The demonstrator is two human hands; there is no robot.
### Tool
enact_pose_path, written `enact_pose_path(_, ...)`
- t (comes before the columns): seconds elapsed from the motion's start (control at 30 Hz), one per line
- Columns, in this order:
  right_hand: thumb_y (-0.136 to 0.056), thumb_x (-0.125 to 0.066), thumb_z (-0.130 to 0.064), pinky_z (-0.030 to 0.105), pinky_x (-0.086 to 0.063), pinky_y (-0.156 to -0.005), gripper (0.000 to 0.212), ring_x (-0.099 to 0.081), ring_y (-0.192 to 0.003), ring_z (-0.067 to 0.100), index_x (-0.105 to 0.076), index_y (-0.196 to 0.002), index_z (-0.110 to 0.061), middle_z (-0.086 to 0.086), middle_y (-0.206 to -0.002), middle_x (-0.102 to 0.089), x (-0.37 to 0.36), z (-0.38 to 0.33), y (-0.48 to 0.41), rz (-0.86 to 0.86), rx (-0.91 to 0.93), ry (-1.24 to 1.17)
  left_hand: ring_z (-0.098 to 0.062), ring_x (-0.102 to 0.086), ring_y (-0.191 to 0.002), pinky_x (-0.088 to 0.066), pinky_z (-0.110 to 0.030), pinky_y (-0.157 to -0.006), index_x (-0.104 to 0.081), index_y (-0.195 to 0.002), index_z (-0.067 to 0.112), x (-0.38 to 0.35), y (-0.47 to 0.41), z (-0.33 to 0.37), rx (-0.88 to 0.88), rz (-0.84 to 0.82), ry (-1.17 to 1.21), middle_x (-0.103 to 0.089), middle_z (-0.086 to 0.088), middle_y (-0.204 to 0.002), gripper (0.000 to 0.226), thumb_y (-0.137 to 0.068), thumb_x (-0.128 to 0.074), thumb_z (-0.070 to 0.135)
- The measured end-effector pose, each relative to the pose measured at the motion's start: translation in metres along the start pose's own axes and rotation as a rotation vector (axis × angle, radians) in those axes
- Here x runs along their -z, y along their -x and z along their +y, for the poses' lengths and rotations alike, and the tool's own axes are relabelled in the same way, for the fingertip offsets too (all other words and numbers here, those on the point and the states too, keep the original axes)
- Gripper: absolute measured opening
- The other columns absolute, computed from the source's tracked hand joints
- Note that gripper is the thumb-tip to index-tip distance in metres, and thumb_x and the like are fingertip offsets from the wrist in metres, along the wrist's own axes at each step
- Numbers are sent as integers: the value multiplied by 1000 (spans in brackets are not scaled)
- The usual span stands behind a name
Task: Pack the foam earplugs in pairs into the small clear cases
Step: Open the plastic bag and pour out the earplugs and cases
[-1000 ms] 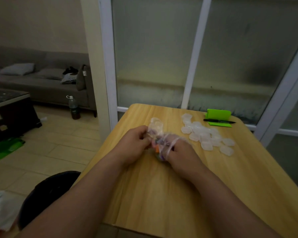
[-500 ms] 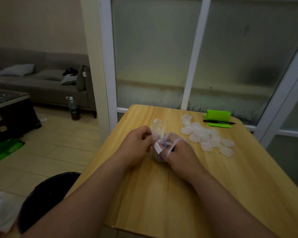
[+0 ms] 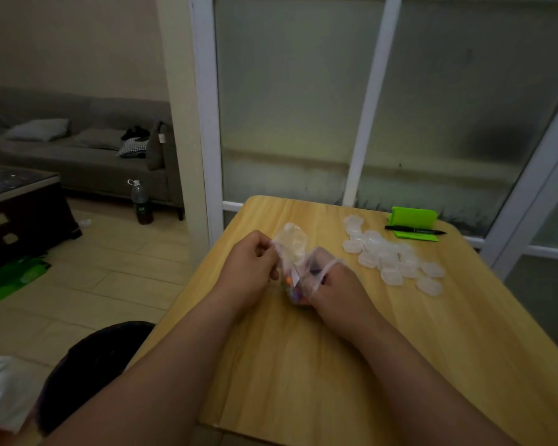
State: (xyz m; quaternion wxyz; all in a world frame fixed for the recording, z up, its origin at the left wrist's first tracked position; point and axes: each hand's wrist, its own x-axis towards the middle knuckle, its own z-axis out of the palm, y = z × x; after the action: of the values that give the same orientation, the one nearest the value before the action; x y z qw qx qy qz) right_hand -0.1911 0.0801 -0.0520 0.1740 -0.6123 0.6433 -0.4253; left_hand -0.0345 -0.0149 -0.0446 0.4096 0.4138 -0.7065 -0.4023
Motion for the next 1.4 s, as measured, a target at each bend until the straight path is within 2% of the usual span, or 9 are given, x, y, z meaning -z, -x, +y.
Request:
enact_pose_path(0.13, -92, -58, -32, 19, -47, -66, 17, -63, -80, 8, -73, -91, -25, -13, -85, -67, -1, -1, -2, -41, 64, 31, -7, -63, -58, -51, -29, -60, -63, -95, 11, 3, -3, -8, 40, 52, -4, -71, -6, -75, 9, -102, -58, 14)
enact_pose_path(0.27, -102, -59, -40, 19, -50, -87, 23, -65, -98, 6, -75, -111, -26, -11, -107, -70, -2, -2, -1, -134, 223, 152, -9, -61, -58, -45, -16, -51, -63, -93, 10, 6, -4, -12, 49, 100, -30, -70, -8, -74, 10, -101, -57, 10)
enact_pose_path(0.33, -103, -56, -49, 23, -53, -88, 23, -65, -97, 1, -70, -115, -35, -17, -107, -69, -4, 2, -4, -158, 267, 228, -14, -62, -63, -44, -14, -50, -63, -93, 11, 6, -3, -11, 41, 114, -43, -69, -8, -77, 10, -101, -57, 9)
enact_pose_path(0.53, -108, -43, -46, 35, -55, -84, 29, -65, -89, 6, -68, -109, -34, -11, -104, -70, -9, 3, -36, -32, 279, 433, -24, -74, -82, -63, -32, -67, -62, -98, 12, 3, -11, -8, 83, 108, 51, -73, -10, -90, 6, -101, -57, 9)
enact_pose_path(0.7, -102, -36, -49, 33, -55, -83, 38, -63, -88, 7, -71, -105, -33, -14, -103, -69, -9, -2, -68, -18, 294, 524, -27, -75, -89, -65, -46, -77, -59, -100, 12, 1, -26, -8, 115, 112, 151, -74, -11, -98, 6, -102, -54, 11)
enact_pose_path(1.0, -105, -55, -34, 35, -54, -76, 18, -60, -81, 5, -67, -92, -30, -13, -91, -64, -23, 16, -71, -14, 267, 361, -16, -65, -83, -52, -33, -70, -63, -94, 19, 1, -38, -19, 116, 251, -17, -68, 1, -88, 8, -97, -58, 13)
enact_pose_path(1.1, -107, -50, -39, 39, -54, -77, 23, -61, -82, 8, -67, -93, -31, -12, -93, -64, -25, 14, -72, -43, 271, 344, -14, -65, -79, -55, -35, -73, -63, -97, 16, 2, -39, -21, 135, 317, 21, -68, 1, -86, 6, -97, -58, 12)
enact_pose_path(1.23, -106, -52, -41, 31, -50, -77, 20, -60, -86, 8, -64, -91, -34, -13, -98, -61, -24, 13, -68, -25, 296, 292, -20, -65, -83, -55, -38, -74, -63, -96, 14, 4, -43, -24, 175, 418, 78, -68, -3, -89, 5, -97, -59, 13)
enact_pose_path(1.4, -97, -68, -33, 31, -49, -76, 9, -57, -85, 6, -61, -91, -30, -14, -93, -58, -22, 18, -65, -26, 255, 283, -22, -65, -86, -57, -40, -76, -62, -95, 15, 3, -46, -27, 210, 452, 78, -67, -3, -92, 8, -100, -55, 17)
